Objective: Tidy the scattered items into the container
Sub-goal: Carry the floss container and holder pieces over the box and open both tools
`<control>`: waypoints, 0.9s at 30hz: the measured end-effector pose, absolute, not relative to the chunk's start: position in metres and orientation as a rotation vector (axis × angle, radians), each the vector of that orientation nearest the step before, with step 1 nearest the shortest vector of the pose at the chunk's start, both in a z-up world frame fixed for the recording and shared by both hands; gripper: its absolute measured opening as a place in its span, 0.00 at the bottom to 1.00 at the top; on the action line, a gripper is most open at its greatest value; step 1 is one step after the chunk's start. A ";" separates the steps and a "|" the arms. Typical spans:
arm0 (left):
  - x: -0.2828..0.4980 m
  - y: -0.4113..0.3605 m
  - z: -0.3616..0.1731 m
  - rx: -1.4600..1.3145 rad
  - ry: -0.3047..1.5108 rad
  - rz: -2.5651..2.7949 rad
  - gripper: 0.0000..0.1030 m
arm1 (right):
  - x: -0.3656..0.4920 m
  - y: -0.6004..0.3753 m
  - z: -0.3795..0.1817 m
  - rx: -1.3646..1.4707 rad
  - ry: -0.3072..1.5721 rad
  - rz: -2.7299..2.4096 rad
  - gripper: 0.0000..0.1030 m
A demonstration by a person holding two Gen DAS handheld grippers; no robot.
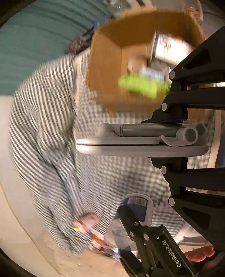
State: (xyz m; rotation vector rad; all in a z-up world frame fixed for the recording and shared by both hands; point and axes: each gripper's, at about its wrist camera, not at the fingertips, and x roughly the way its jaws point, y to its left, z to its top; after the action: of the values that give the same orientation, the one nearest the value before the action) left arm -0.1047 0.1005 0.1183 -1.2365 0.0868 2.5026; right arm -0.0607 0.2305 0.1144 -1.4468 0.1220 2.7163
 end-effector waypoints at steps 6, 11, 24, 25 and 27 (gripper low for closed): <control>-0.096 0.200 0.152 -1.096 0.114 2.334 0.63 | -0.028 0.310 0.139 -1.316 0.160 2.586 0.24; -0.090 0.271 0.147 -1.083 0.167 2.226 0.63 | -0.016 0.369 0.121 -1.333 0.242 2.465 0.24; -0.096 0.292 0.114 -1.154 0.314 2.406 1.00 | -0.028 0.392 0.086 -1.334 0.137 2.332 0.97; -0.097 0.288 0.115 -1.156 0.308 2.428 1.00 | -0.029 0.392 0.085 -1.337 0.147 2.336 0.97; -0.098 0.273 0.120 -1.153 0.292 2.481 1.00 | -0.027 0.391 0.084 -1.344 0.158 2.338 0.97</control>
State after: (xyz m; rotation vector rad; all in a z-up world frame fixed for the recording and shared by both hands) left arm -0.0982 0.2733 0.1196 -1.1530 0.2919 2.4814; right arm -0.0268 0.3906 0.0842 -1.3444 0.1579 2.3384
